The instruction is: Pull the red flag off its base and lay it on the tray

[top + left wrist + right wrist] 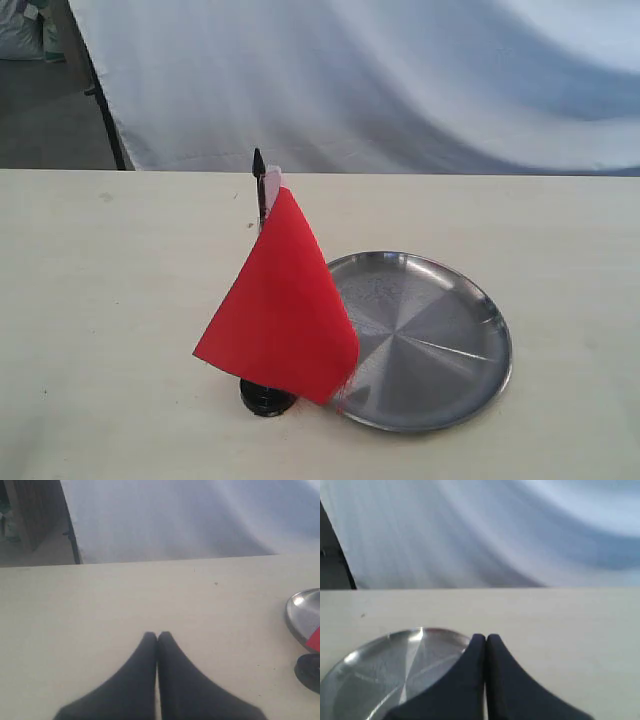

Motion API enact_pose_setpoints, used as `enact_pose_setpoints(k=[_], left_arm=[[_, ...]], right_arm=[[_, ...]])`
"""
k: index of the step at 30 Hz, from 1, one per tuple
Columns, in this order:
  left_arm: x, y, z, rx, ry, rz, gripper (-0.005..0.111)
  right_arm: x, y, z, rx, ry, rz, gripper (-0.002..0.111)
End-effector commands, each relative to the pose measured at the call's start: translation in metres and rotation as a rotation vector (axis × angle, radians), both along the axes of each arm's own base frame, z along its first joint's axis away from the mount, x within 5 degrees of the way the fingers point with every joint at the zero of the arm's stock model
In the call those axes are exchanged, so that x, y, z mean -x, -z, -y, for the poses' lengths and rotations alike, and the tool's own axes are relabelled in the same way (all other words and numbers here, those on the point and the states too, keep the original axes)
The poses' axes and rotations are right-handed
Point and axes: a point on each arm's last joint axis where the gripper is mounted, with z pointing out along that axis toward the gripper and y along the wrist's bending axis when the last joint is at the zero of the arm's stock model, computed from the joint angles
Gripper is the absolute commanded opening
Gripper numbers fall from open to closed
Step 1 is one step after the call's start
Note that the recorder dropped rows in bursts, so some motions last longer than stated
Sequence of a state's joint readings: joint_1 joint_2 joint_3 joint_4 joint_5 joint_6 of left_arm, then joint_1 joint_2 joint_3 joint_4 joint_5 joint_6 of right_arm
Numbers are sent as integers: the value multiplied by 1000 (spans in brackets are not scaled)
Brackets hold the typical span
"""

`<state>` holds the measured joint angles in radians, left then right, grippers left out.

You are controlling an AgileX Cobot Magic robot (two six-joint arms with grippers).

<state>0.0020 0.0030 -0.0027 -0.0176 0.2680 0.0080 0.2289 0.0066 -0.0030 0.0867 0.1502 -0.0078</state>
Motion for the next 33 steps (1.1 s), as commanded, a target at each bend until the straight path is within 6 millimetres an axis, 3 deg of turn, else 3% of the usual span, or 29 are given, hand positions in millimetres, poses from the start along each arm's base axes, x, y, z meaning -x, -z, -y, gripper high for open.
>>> enact_pose_setpoints(k=[1,11,20,28,33], left_arm=[[0,0,0,20,-2,4,0],[0,0,0,20,-2,4,0],[0,0,0,20,-2,4,0],[0,0,0,20,-2,4,0],[0,0,0,20,-2,4,0]], right_arm=[[0,-14,2,-36,21,166,0],[3,-32,7,-350,33,300,0],[3,-33,7,-374,31,302,0],[2,-28,6,-538,10,209,0],[2,-24,2,-430,-15,182,0]])
